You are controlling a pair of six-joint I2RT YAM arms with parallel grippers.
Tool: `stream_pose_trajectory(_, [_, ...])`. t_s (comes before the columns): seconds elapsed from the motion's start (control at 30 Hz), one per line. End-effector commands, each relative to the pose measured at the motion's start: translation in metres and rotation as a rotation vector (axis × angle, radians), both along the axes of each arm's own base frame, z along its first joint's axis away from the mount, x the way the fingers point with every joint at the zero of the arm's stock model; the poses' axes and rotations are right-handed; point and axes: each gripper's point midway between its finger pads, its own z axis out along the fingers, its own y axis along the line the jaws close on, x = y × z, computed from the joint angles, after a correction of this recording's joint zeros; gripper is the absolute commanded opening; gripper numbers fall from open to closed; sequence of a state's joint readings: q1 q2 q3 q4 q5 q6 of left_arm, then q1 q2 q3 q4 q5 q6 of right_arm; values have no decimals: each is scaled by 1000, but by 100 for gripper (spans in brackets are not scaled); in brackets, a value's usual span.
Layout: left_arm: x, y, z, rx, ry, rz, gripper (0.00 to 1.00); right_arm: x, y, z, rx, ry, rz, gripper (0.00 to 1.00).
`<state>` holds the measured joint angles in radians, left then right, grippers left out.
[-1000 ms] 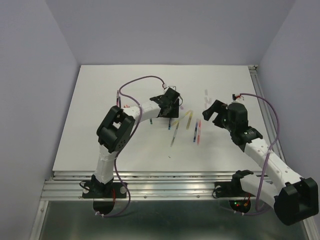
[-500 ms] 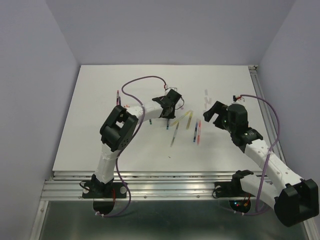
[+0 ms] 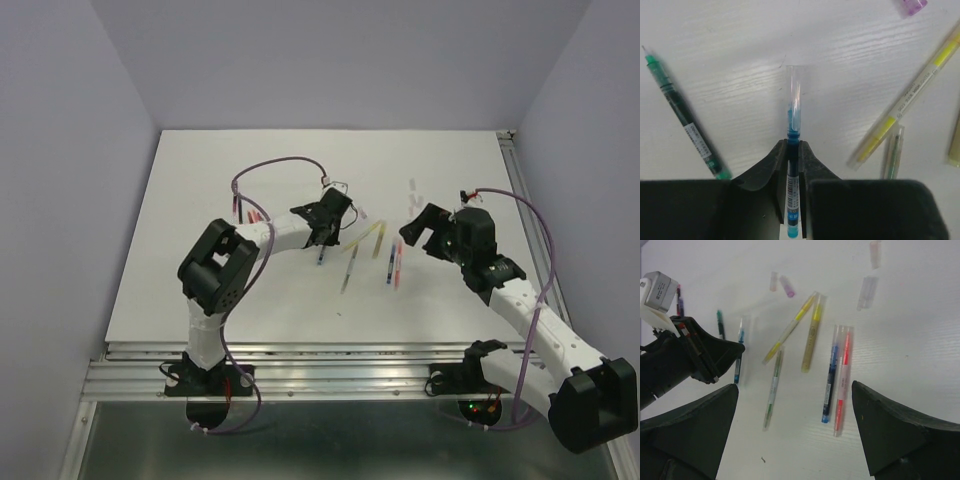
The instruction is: Open the pen caps
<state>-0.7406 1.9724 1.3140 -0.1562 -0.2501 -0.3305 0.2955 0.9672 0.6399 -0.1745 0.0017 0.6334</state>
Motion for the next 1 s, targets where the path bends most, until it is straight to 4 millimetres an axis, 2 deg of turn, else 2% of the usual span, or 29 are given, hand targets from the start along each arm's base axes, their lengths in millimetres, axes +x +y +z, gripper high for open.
stream_pose_trajectory(0.0, [-9, -6, 83, -211, -169, -35, 0, -8, 43, 36, 172, -116, 219, 100])
stream_pose_trajectory(0.03, [-14, -6, 90, -247, -181, -44, 0, -10, 49, 39, 206, -123, 245, 100])
stream_pose_trajectory(0.07, [-27, -1, 82, -256, -162, -58, 0, -15, 57, 43, 242, -123, 288, 100])
stream_pose_trajectory(0.1, [-33, -4, 105, -332, -201, -67, 0, -14, 60, 49, 267, -139, 300, 100])
stream_pose_trajectory(0.13, [-38, -2, 110, -363, -211, -70, 0, -16, 65, 52, 291, -143, 318, 100])
stream_pose_trajectory(0.17, [-54, 5, 95, -367, -183, -79, 0, -16, 69, 53, 317, -133, 330, 100])
stream_pose_trajectory(0.2, [-62, 0, 118, -463, -221, -106, 0, -18, 76, 59, 337, -149, 354, 100])
stream_pose_trajectory(0.23, [-72, 0, 122, -506, -225, -130, 0, -19, 82, 64, 351, -157, 367, 100])
stream_pose_trajectory(0.27, [-88, 7, 106, -517, -198, -139, 0, -19, 88, 66, 352, -162, 382, 100])
stream_pose_trajectory(0.3, [-101, -3, 133, -637, -225, -205, 0, -24, 100, 67, 346, -163, 399, 100])
stream_pose_trajectory(0.33, [-110, -3, 137, -675, -224, -224, 0, -25, 106, 68, 338, -165, 400, 99])
stream_pose_trajectory(0.37, [-122, -1, 130, -692, -203, -239, 0, -26, 113, 69, 330, -169, 401, 99])
stream_pose_trajectory(0.4, [-131, 0, 143, -740, -214, -248, 0, -27, 124, 72, 321, -182, 400, 99])
stream_pose_trajectory(0.47, [-144, 3, 147, -767, -217, -264, 0, -30, 139, 80, 344, -209, 417, 99])
stream_pose_trajectory(0.53, [-152, 7, 143, -786, -202, -252, 0, -29, 150, 78, 358, -198, 426, 99])
stream_pose_trajectory(0.57, [-155, 6, 149, -804, -206, -255, 0, -29, 155, 78, 358, -197, 434, 99])
stream_pose_trajectory(0.67, [-164, 10, 148, -824, -206, -262, 0, -30, 176, 75, 345, -180, 444, 97])
stream_pose_trajectory(0.77, [-168, 18, 144, -826, -202, -236, 0, -32, 196, 75, 332, -180, 444, 90])
stream_pose_trajectory(0.97, [-174, 23, 141, -837, -185, -221, 0, -34, 216, 73, 337, -181, 458, 81])
